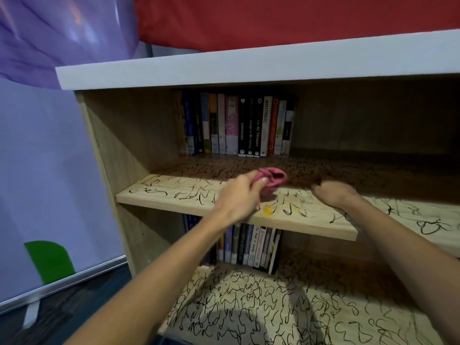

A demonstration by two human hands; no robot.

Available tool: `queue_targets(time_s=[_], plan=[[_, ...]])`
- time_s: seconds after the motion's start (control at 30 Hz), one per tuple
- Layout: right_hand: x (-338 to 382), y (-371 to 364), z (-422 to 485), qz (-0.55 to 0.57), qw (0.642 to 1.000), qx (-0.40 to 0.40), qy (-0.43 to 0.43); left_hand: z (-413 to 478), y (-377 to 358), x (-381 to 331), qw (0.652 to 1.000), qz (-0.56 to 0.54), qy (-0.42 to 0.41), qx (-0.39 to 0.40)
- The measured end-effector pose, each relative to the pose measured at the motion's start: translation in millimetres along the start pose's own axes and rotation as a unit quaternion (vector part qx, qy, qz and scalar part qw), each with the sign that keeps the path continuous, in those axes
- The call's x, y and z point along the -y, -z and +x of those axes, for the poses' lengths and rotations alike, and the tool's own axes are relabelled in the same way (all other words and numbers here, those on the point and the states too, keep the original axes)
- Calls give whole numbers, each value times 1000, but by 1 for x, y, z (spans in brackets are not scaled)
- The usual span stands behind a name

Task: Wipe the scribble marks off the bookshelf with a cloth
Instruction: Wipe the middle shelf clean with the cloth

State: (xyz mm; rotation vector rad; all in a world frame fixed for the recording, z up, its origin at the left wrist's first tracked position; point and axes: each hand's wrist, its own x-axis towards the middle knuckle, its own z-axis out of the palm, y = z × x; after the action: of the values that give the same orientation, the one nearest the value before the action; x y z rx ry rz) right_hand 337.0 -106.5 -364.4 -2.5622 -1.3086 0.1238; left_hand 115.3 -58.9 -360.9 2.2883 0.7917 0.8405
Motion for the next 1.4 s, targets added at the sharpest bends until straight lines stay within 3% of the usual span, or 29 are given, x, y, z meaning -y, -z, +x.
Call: queue_targets(time_s=[0.07, 0.13, 0.23, 0.33, 0.47, 0.63, 0.8, 0.9, 0.97, 1.03, 1.13, 1.33, 1.4], plan=[[-1, 1, 1, 1, 1000, 0, 7, 8, 28, 9, 998, -35, 4, -58], [-1, 1, 1, 5, 1000, -4, 16, 25, 59, 40, 993, 48, 35, -106], [0, 0, 1, 5, 1000, -6, 16, 39, 83, 92, 958, 226, 173, -21], [2, 0, 2, -2, 1000, -8, 14, 51, 63, 99, 922, 306, 229, 66], [2, 0, 2, -1, 1000, -9, 10, 66, 22, 56, 925, 311, 189, 112], [3, 2, -2, -3, 1000, 3, 1, 35, -36, -4, 941, 296, -4, 164], [2, 4, -4, -8, 1000, 22, -2, 4, -49, -31, 946, 259, -88, 173], [2, 3, -4, 4, 1000, 15, 2, 2, -26, -30, 976, 117, -65, 172], [1, 3, -4, 12, 1000, -4, 3, 18, -3, -14, 991, 72, -20, 110], [1, 3, -3, 16, 1000, -15, 4, 38, 9, 12, 989, 133, 45, 50], [0, 2, -3, 13, 1000, -15, 1, 49, -3, 28, 941, 307, 105, 97], [2, 1, -5, 0, 1000, -5, -14, 26, -25, -6, 948, 275, -78, 139], [1, 1, -2, 14, 1000, 3, -17, 20, -7, 0, 951, 261, -88, 139]])
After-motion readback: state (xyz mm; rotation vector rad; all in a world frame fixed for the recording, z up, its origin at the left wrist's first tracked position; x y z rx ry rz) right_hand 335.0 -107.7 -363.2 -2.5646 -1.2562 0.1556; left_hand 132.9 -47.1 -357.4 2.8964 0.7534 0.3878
